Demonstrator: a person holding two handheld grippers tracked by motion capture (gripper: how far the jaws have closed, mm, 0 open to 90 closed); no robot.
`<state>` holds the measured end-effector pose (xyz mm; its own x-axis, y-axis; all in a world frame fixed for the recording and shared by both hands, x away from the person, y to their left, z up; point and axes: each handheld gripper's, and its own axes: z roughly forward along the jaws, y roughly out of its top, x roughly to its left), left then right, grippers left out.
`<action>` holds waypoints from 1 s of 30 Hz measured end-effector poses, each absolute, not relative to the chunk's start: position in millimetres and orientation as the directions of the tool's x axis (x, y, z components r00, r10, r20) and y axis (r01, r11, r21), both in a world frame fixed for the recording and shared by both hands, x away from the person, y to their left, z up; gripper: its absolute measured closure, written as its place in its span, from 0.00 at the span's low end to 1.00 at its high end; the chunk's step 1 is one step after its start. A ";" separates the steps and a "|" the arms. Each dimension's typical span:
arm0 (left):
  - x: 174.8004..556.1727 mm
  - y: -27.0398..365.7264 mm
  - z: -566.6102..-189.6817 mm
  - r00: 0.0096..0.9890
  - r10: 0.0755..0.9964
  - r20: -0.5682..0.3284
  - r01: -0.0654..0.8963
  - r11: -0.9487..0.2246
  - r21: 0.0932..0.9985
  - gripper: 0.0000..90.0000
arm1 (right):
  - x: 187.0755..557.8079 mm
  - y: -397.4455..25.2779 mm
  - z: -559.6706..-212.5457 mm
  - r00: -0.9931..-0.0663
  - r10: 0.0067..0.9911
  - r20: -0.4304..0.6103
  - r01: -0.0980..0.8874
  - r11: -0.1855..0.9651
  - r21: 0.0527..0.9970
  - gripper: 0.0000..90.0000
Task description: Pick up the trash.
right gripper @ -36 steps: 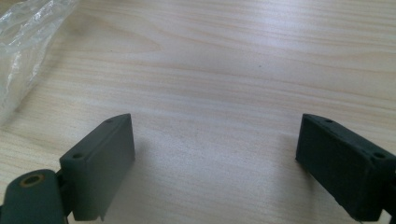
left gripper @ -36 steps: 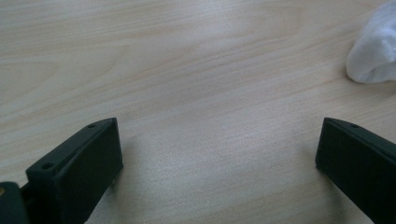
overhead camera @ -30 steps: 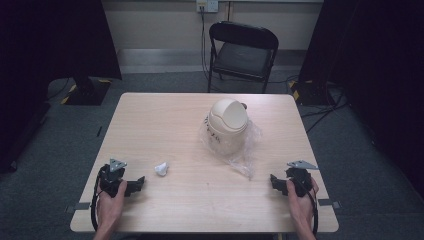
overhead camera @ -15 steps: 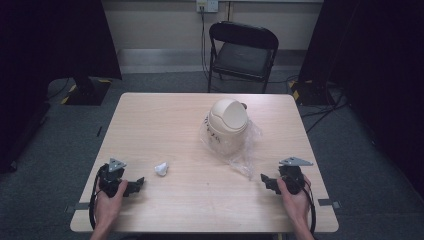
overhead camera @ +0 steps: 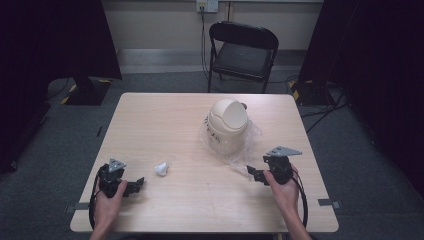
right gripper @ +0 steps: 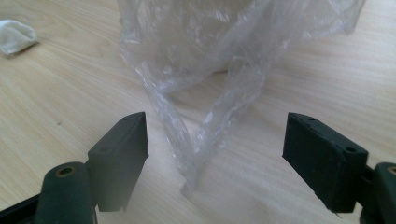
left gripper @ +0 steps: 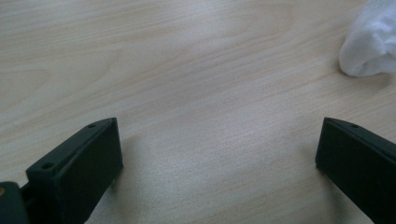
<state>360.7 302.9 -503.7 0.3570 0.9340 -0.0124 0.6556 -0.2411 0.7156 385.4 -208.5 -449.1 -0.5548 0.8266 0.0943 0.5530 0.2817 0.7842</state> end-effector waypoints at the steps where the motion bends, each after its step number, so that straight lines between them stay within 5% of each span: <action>1: 360.8 302.9 -503.7 0.357 0.934 -0.013 0.655 -0.241 0.716 0.00 | 386.6 -207.1 -447.1 -0.566 0.819 0.093 0.542 0.285 0.790 0.25; 22: 360.6 303.2 -503.6 0.359 0.933 -0.011 0.655 -0.244 0.715 0.00 | 424.8 -167.6 -391.5 -0.677 0.735 0.026 0.426 0.362 0.829 0.28; 30: 360.6 303.1 -503.6 0.359 0.933 -0.011 0.655 -0.244 0.715 0.00 | 445.0 -157.0 -375.5 -0.690 0.723 0.024 0.398 0.351 0.848 0.21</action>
<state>360.6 303.1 -503.6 0.3592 0.9332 -0.0107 0.6553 -0.2440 0.7149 445.0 -157.0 -375.5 -0.6899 0.7235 0.0244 0.3980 0.3510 0.8476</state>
